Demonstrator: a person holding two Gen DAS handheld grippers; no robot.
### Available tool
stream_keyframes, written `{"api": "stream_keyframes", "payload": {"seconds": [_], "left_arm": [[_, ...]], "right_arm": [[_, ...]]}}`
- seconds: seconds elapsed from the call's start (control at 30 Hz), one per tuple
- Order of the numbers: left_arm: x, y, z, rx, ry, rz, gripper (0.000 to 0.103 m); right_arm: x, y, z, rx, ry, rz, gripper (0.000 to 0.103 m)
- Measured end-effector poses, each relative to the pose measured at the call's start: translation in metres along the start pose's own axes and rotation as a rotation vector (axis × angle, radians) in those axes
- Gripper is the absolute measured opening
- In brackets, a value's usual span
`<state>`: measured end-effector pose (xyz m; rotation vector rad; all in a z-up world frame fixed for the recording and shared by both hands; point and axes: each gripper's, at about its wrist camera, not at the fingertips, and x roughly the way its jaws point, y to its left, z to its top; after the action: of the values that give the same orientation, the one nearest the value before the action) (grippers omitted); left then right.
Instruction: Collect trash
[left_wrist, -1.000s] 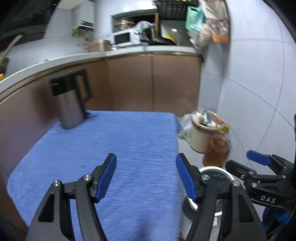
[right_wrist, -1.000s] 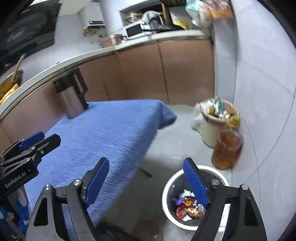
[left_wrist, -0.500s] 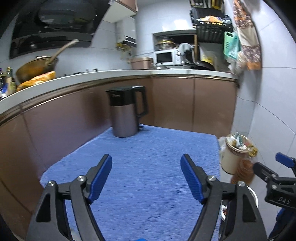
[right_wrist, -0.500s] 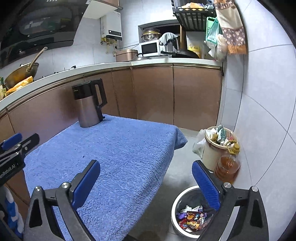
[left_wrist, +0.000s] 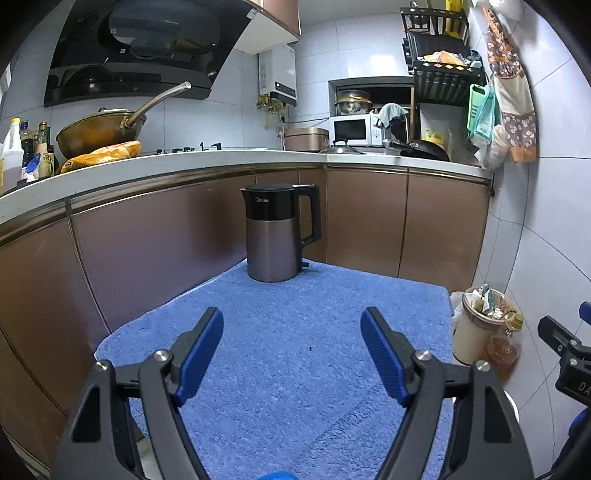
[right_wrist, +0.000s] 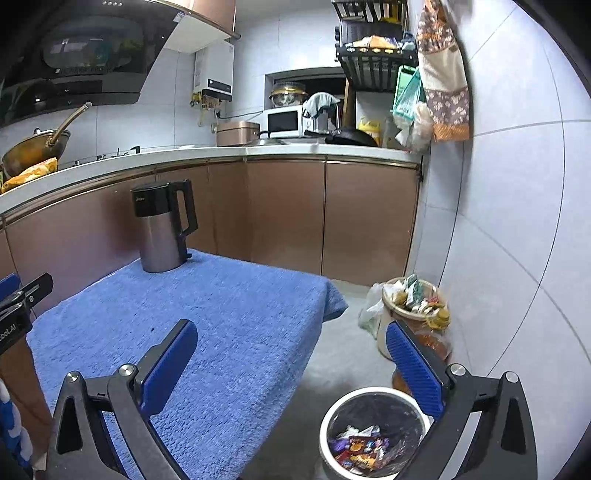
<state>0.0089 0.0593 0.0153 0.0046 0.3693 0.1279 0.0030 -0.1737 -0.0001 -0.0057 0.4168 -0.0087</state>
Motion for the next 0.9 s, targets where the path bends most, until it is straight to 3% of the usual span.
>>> {"api": "stream_keyframes", "payload": {"seconds": [0.9], "left_arm": [[0.009, 0.004, 0.001, -0.041, -0.021, 0.001, 0.076]], "right_arm": [[0.003, -0.008, 0.005, 0.006, -0.046, -0.021, 0.103]]}}
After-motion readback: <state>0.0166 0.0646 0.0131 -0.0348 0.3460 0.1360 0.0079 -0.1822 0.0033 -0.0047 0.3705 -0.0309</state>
